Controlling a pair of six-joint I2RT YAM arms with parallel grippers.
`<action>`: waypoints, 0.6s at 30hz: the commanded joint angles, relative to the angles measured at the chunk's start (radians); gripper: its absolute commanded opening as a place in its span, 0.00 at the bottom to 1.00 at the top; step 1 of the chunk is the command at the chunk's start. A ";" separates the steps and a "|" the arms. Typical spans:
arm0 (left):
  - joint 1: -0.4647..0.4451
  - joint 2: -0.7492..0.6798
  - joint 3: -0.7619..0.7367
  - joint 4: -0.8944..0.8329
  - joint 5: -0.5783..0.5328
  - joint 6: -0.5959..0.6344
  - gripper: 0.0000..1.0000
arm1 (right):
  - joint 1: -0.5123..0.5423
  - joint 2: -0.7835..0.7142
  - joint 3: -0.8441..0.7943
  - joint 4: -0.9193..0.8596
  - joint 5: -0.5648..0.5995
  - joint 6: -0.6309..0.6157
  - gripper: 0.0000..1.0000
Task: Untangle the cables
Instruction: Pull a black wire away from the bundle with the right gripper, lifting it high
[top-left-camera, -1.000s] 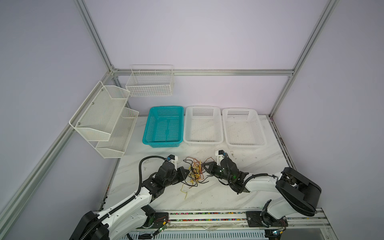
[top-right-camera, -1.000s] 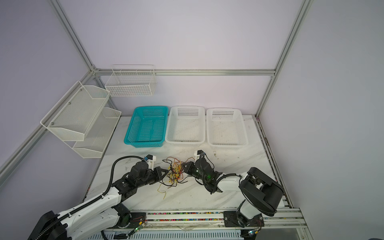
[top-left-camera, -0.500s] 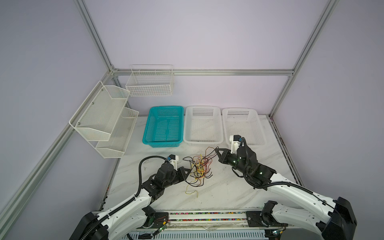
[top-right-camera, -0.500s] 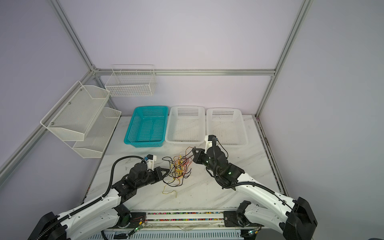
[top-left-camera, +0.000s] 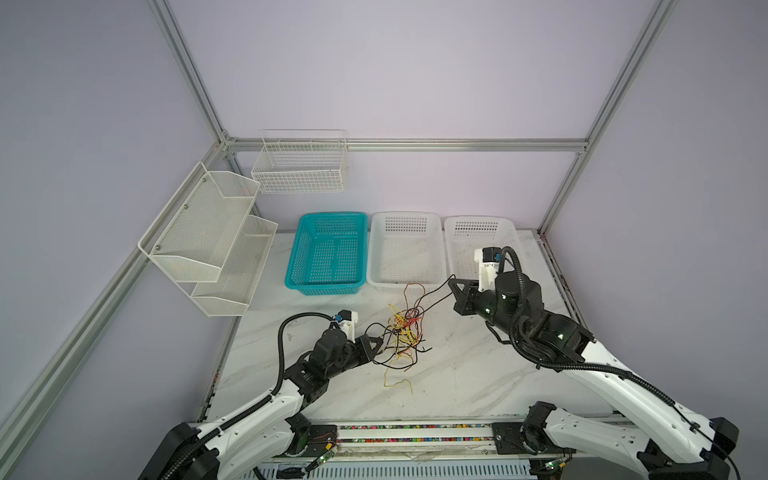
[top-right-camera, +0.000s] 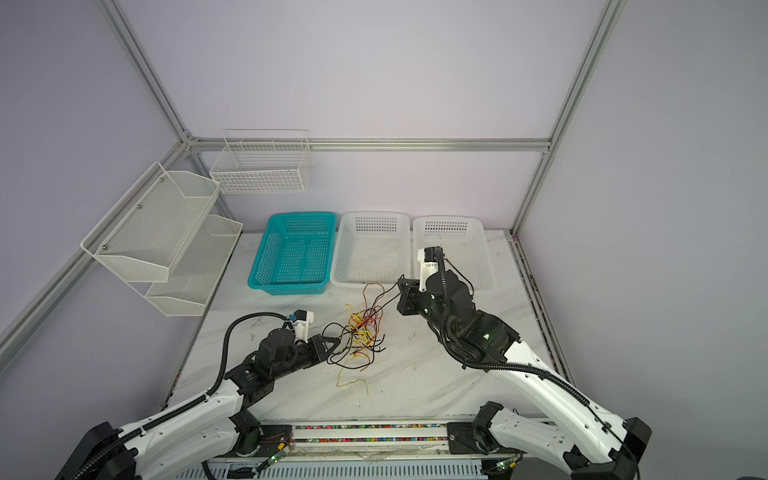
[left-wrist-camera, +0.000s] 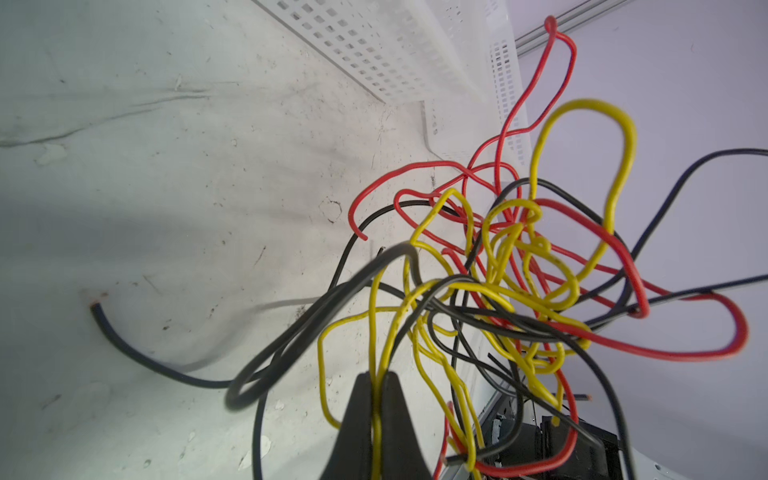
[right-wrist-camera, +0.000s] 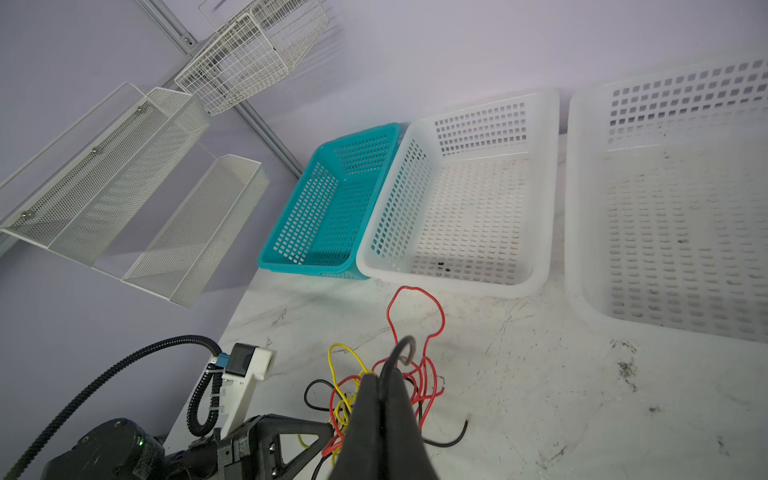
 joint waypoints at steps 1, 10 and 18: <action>0.012 0.041 -0.066 -0.178 -0.095 0.032 0.00 | -0.019 -0.048 0.128 0.026 0.122 -0.073 0.00; 0.012 0.065 -0.066 -0.113 -0.057 0.024 0.00 | -0.019 -0.032 0.097 0.027 -0.011 -0.086 0.00; 0.013 -0.090 -0.009 -0.126 -0.027 0.047 0.70 | -0.019 -0.030 -0.033 0.081 -0.143 -0.097 0.00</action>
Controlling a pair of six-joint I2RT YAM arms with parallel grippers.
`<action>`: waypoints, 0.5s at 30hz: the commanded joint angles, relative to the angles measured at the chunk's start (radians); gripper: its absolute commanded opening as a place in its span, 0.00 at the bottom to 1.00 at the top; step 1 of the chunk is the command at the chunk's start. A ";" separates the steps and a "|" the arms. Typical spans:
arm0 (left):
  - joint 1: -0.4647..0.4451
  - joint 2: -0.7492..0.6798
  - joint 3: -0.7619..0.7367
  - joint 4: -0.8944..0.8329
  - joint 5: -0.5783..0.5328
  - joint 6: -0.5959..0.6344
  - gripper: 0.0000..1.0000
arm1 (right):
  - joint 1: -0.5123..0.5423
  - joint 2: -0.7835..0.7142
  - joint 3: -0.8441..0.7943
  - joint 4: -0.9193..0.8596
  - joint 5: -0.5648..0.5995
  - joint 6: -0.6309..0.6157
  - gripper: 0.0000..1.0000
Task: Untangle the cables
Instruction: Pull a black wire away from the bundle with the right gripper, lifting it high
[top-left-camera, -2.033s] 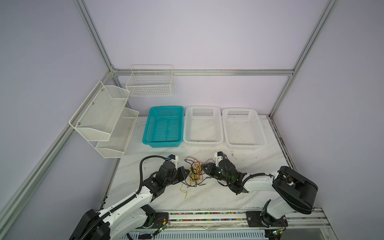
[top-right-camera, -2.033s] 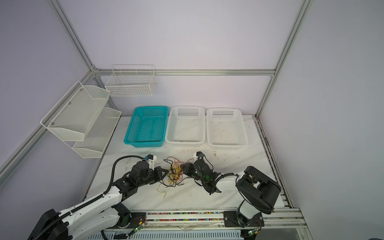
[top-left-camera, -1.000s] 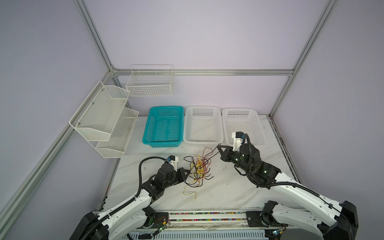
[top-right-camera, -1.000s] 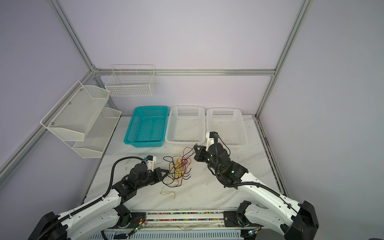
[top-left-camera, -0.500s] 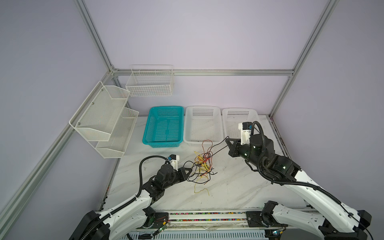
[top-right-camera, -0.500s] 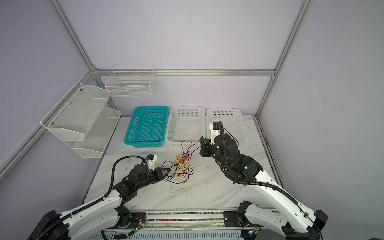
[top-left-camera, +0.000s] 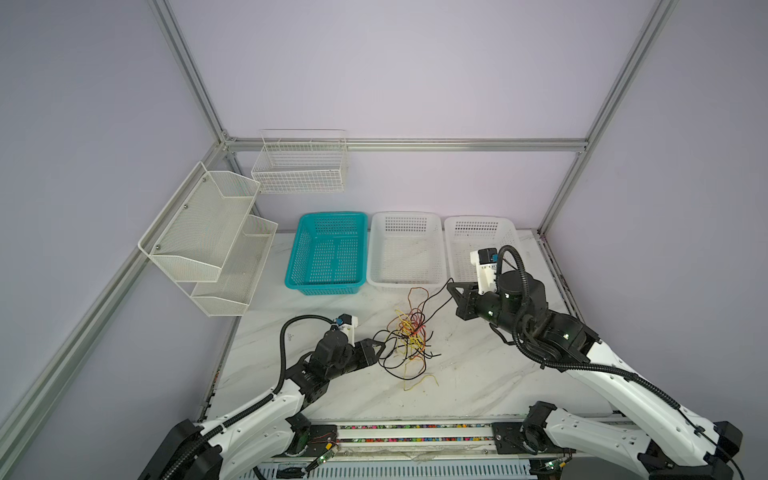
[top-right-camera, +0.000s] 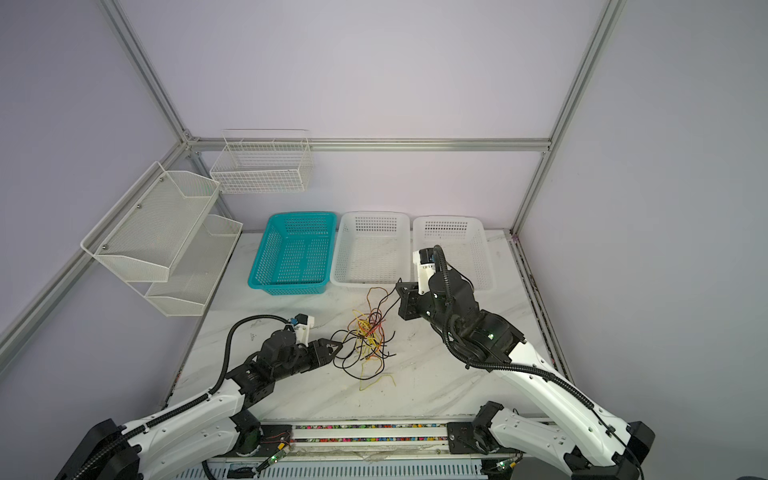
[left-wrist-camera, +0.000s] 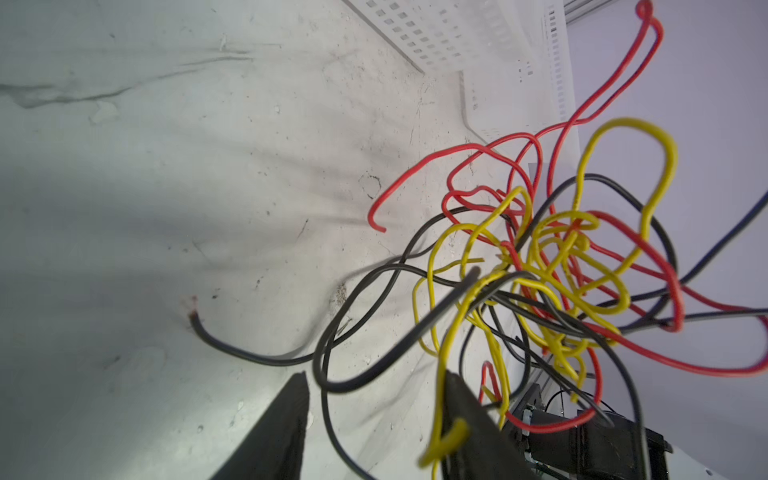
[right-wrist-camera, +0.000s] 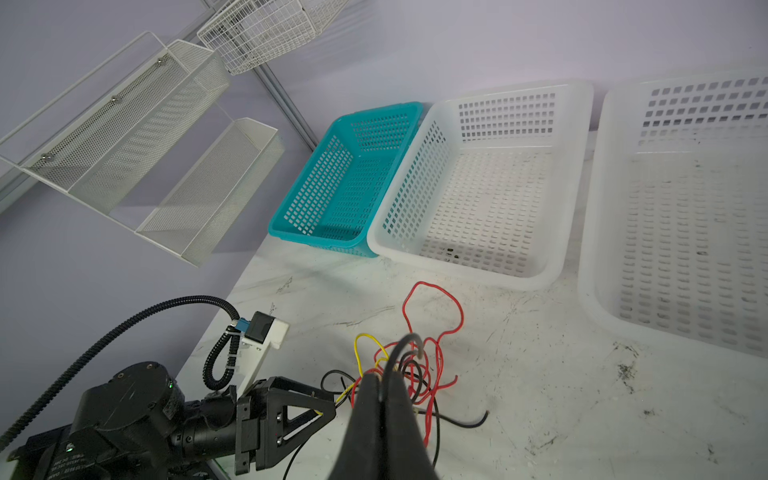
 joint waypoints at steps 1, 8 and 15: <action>0.009 -0.083 0.012 -0.062 -0.025 0.035 0.76 | -0.007 -0.019 -0.023 0.098 -0.041 -0.033 0.00; 0.011 -0.132 0.132 -0.101 -0.002 0.061 0.93 | -0.007 -0.001 -0.069 0.139 -0.135 -0.142 0.00; 0.010 0.103 0.284 -0.014 0.155 -0.006 0.94 | -0.008 -0.012 -0.103 0.176 -0.205 -0.188 0.00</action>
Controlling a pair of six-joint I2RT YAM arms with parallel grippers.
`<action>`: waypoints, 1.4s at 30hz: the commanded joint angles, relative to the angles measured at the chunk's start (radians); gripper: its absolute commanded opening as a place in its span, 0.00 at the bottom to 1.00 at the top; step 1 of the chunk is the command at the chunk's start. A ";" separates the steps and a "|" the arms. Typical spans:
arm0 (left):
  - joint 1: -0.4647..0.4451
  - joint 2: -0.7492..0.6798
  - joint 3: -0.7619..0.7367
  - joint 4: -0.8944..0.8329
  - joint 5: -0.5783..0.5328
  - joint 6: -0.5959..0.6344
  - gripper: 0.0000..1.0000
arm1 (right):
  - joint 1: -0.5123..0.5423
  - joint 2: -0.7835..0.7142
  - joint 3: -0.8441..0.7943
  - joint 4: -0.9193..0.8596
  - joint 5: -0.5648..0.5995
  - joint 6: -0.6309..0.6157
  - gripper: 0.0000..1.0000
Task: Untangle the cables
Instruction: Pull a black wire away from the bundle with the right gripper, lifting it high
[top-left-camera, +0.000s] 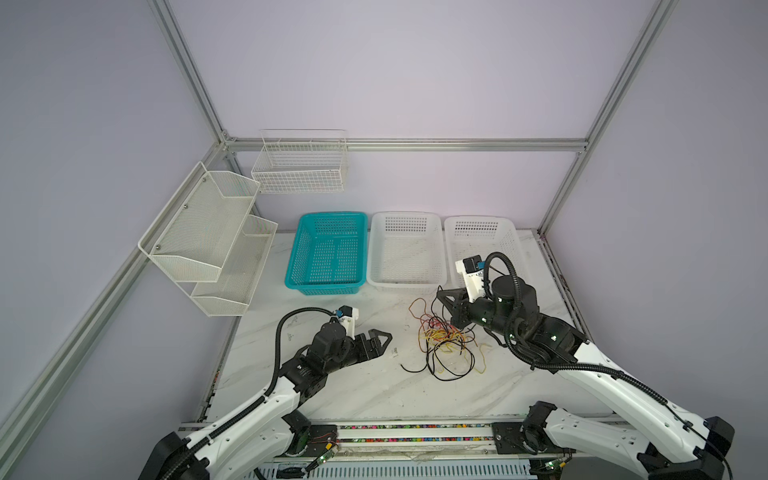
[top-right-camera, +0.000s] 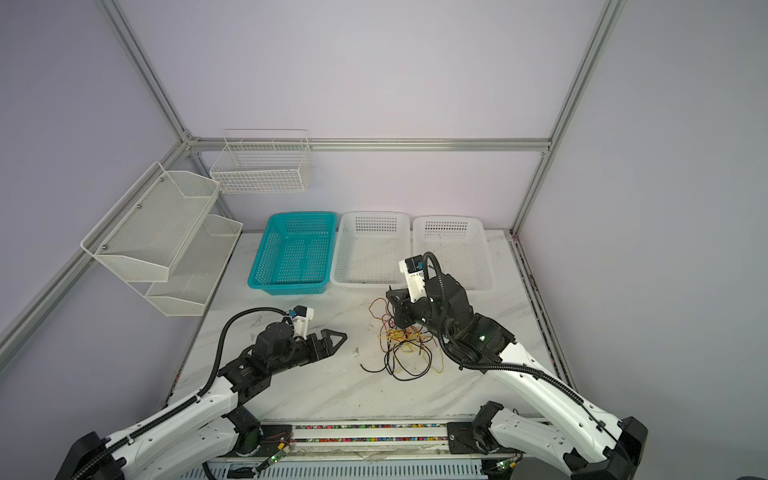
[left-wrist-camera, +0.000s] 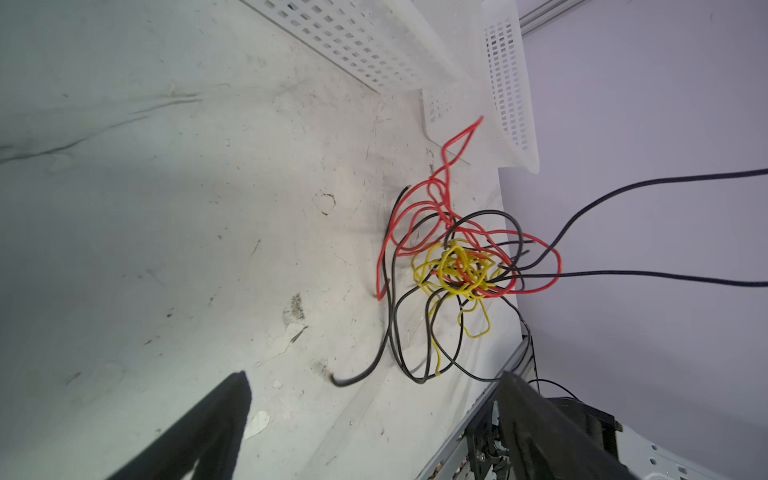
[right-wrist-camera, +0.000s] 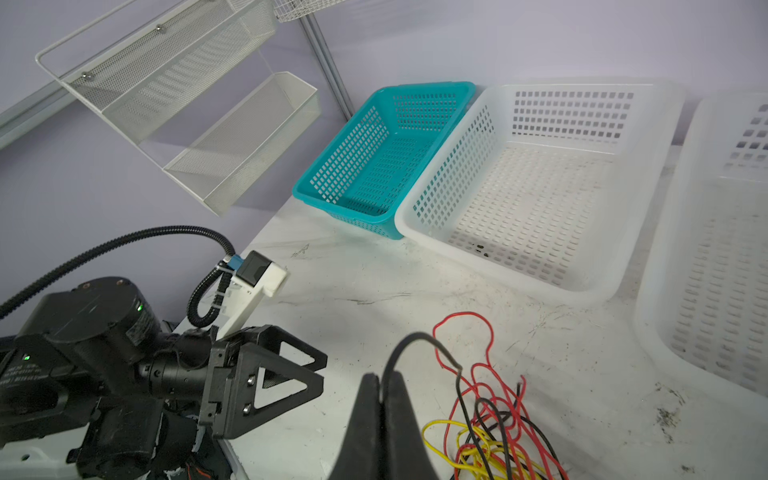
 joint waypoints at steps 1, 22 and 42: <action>0.004 0.108 0.150 0.089 0.111 -0.043 0.95 | -0.004 -0.015 -0.012 0.071 -0.055 -0.042 0.00; -0.157 0.353 0.083 0.385 0.148 -0.248 0.87 | -0.003 -0.022 -0.067 0.161 -0.061 0.025 0.00; -0.158 0.410 0.067 0.196 0.051 -0.133 0.00 | -0.003 -0.083 0.075 0.058 0.066 0.016 0.00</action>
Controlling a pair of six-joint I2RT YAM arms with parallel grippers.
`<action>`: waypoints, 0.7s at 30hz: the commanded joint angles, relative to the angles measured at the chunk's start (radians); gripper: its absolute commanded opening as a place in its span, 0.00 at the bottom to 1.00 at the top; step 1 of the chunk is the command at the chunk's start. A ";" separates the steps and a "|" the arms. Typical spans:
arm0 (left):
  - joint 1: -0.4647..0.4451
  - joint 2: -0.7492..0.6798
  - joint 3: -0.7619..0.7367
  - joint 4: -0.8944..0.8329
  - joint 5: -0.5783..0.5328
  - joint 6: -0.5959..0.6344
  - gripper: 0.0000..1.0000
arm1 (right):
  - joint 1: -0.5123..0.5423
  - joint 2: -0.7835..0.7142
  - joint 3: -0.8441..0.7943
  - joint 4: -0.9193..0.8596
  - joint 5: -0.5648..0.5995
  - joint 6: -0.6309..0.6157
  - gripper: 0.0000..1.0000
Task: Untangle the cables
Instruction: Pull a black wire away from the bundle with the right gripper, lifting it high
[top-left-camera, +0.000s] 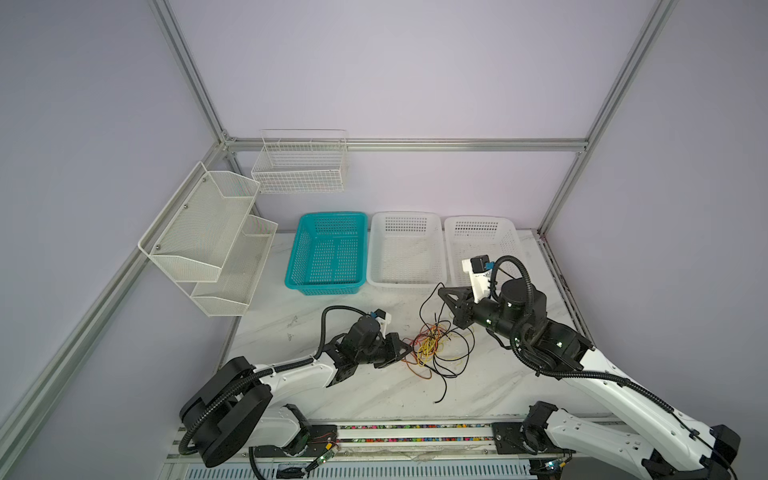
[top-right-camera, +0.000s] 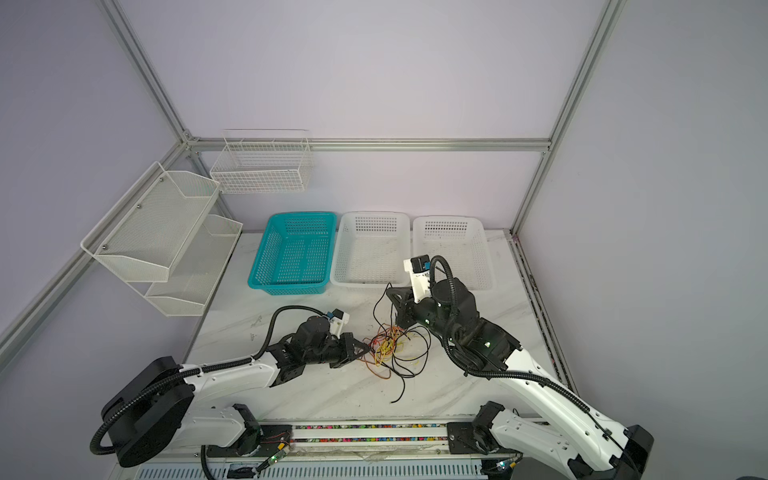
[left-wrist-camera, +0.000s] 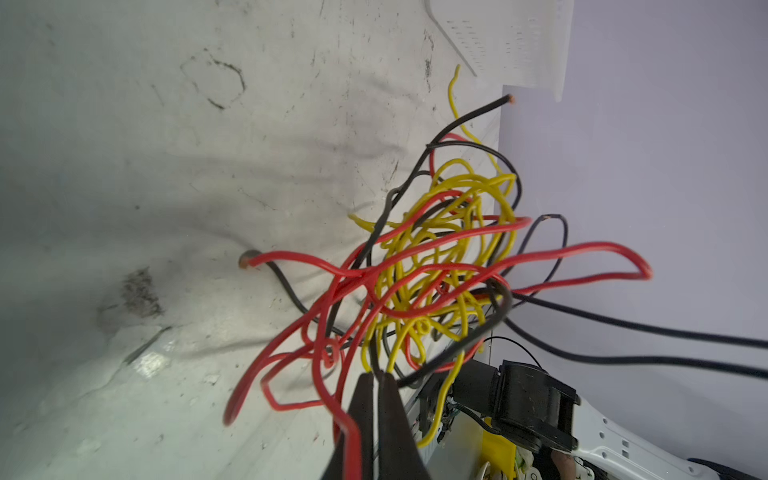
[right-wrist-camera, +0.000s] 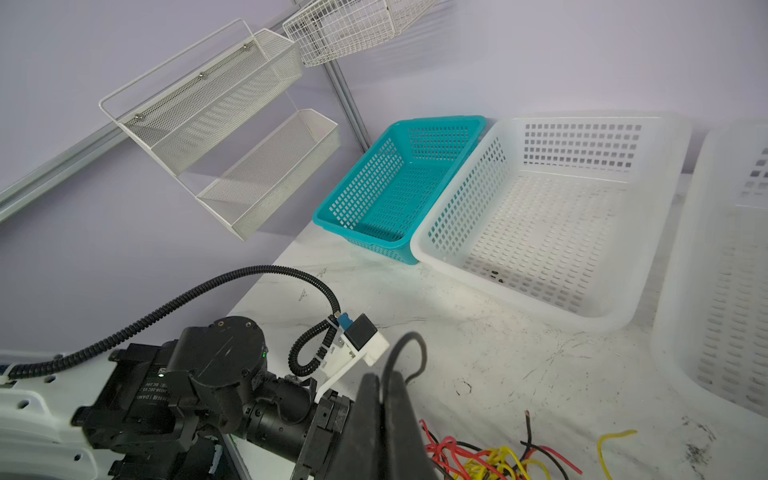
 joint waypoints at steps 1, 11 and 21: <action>-0.001 0.010 -0.006 -0.066 -0.051 0.060 0.00 | -0.002 -0.033 0.101 -0.008 0.064 -0.020 0.00; 0.044 0.078 -0.041 -0.134 -0.090 0.099 0.00 | -0.002 -0.041 0.362 -0.147 0.192 -0.027 0.00; 0.116 0.105 -0.098 -0.135 -0.083 0.124 0.00 | -0.002 -0.045 0.545 -0.215 0.263 -0.029 0.00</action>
